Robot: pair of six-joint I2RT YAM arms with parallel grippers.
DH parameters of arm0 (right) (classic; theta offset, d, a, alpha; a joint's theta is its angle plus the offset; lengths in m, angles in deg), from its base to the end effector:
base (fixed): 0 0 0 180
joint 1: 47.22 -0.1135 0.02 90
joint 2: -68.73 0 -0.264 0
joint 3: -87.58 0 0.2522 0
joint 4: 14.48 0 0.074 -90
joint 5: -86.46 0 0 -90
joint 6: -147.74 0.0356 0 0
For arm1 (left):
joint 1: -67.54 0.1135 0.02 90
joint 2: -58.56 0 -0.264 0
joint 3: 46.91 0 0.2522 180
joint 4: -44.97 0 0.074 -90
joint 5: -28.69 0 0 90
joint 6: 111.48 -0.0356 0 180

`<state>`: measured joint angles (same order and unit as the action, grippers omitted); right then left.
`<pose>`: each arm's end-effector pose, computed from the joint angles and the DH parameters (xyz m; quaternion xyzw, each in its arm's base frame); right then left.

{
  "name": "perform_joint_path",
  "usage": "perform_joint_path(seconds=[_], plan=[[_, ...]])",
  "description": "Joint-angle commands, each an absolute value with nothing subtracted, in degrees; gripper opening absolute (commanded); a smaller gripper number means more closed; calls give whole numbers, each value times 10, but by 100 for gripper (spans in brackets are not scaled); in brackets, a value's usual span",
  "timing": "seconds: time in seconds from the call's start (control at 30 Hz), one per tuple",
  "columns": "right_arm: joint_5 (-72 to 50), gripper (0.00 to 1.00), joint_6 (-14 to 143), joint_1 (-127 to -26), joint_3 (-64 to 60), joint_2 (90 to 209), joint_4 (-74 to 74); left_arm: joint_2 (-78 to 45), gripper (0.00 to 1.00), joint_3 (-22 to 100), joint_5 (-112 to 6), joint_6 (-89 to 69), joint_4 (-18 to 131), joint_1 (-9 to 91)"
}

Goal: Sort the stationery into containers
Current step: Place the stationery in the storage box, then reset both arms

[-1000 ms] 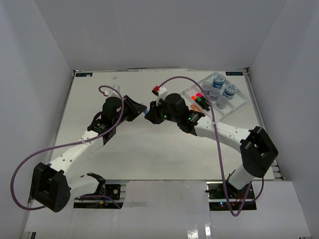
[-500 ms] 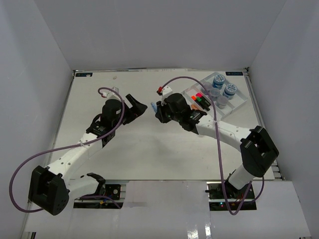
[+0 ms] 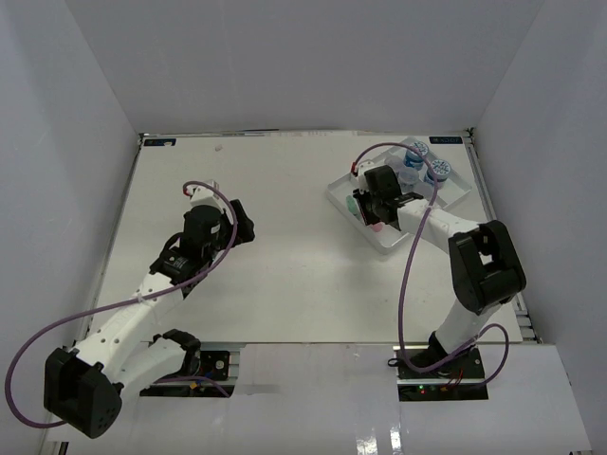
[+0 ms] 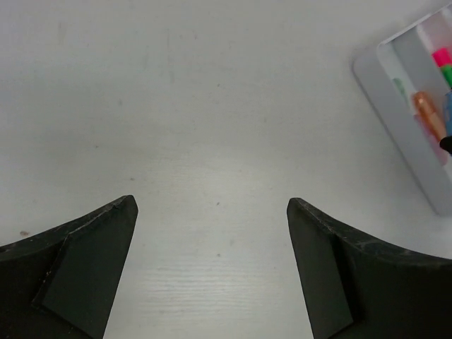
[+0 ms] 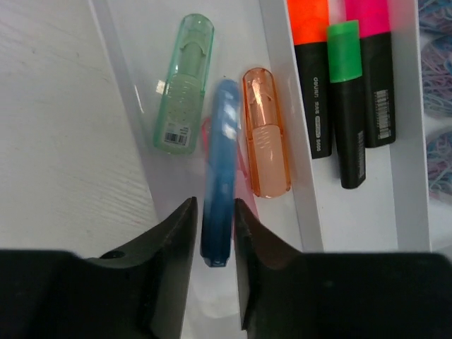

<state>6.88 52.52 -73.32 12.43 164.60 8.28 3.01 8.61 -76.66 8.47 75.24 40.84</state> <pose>0.3279 0.1535 0.2119 -0.2124 0.8906 -0.0108 0.4019 0.1976 -0.0888 0.2764 -0.0908 0.8573 -0.1321 0.4892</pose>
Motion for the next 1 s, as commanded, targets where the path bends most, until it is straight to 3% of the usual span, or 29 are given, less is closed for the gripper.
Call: perform_joint_path(seconds=[0.0,0.2,0.47,0.53,0.97], plan=[[63,37,488,-720,85,1686,97,64,98,44,-794,23,775,412],[60,70,498,-716,39,1681,132,99,98,17,-806,15,768,412],[139,98,509,-717,70,1439,132,92,98,86,-777,24,799,412],[173,90,516,-716,82,1356,129,102,98,106,-772,23,815,412],[259,90,530,-716,219,953,108,232,98,281,-863,-50,918,413]])
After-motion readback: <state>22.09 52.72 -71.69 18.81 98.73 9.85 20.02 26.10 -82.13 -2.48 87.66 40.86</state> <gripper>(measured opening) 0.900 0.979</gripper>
